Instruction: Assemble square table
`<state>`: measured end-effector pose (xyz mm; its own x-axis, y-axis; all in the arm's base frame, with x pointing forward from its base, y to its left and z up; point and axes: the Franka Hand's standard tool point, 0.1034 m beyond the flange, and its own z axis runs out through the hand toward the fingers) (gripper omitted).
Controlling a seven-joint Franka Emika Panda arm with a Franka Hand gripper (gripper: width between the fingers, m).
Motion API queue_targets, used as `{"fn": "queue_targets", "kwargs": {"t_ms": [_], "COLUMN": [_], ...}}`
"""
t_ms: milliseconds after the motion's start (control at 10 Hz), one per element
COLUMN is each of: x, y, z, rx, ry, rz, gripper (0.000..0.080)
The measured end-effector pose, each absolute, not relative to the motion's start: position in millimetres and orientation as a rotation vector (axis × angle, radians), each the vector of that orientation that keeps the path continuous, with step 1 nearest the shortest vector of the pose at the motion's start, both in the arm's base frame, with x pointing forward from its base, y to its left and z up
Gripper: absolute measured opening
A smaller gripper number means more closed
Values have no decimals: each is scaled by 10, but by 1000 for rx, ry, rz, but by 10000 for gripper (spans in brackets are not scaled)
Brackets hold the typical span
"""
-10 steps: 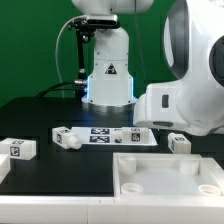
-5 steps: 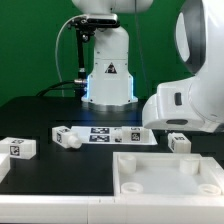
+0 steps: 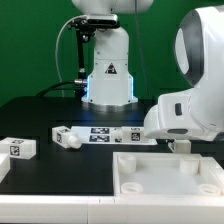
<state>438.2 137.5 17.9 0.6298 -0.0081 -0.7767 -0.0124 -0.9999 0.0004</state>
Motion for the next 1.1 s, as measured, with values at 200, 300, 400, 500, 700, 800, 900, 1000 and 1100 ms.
{"fn": "queue_targets", "kwargs": {"t_ms": [200, 300, 400, 500, 700, 800, 900, 1000, 1100], "x": [4277, 4225, 4189, 4200, 4198, 4198, 4198, 4204, 4262], "y": [1367, 1347, 1337, 1339, 1338, 1338, 1338, 1335, 1304], "z": [87, 73, 54, 51, 49, 49, 49, 55, 184], "rx": [-2832, -2820, -2808, -2810, -2810, -2810, -2810, -2810, -2789], "ry": [73, 86, 97, 95, 95, 95, 96, 96, 95], "rz": [1396, 1438, 1473, 1467, 1468, 1468, 1468, 1468, 1504], "gripper": [649, 649, 649, 649, 515, 515, 376, 282, 282]}}
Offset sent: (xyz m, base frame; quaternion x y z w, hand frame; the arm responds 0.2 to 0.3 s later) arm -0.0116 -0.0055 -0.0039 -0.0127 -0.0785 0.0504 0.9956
